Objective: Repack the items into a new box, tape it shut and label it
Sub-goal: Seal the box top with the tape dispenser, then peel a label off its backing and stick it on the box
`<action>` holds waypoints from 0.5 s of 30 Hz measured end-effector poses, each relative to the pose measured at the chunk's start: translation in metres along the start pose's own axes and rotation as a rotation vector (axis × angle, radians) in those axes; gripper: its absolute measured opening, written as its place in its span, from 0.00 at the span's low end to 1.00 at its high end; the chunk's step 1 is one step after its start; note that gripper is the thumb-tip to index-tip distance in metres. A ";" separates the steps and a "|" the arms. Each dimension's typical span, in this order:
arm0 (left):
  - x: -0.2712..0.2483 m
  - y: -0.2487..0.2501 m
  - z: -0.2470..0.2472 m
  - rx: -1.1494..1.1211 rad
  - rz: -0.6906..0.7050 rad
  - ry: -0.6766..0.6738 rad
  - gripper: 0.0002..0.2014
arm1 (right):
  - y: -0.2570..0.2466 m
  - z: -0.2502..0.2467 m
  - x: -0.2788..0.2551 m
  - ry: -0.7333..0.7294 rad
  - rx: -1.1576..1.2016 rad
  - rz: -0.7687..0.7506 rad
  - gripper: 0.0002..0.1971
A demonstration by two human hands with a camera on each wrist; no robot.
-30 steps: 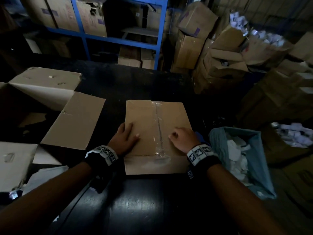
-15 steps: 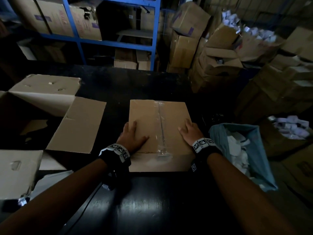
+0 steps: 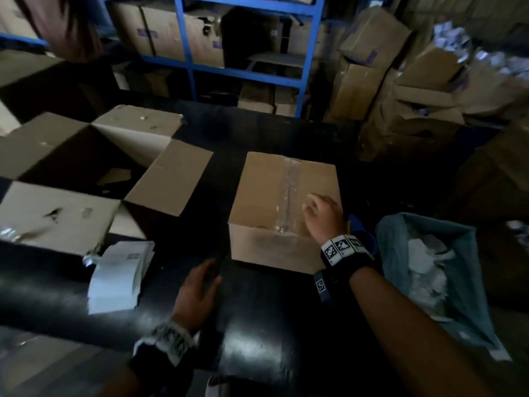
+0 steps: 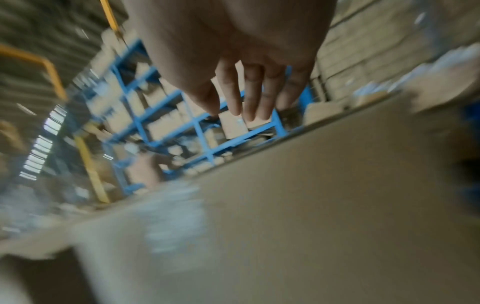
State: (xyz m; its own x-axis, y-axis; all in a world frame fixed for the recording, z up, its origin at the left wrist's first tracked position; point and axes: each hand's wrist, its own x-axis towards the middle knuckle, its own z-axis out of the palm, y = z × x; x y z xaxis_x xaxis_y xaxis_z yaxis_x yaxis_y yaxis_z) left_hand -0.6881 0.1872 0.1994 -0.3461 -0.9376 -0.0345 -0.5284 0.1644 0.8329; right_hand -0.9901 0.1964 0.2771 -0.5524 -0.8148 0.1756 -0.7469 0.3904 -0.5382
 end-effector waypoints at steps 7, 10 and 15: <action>-0.140 -0.136 -0.023 -0.117 -0.579 -0.118 0.20 | -0.081 0.054 -0.037 -0.188 0.333 -0.043 0.12; -0.148 -0.171 -0.045 -0.088 -0.690 -0.045 0.08 | -0.118 0.092 -0.052 -0.335 0.381 -0.064 0.11; -0.161 -0.225 -0.073 -0.097 -0.806 -0.053 0.07 | -0.172 0.160 -0.076 -0.537 0.362 -0.023 0.10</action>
State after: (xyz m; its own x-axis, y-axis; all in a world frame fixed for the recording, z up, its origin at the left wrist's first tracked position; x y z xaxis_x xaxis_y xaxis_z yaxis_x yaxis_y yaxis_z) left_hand -0.4571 0.2787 0.0575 0.0739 -0.7403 -0.6682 -0.5620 -0.5844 0.5853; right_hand -0.7608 0.1228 0.2241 -0.2061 -0.9588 -0.1957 -0.5325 0.2777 -0.7996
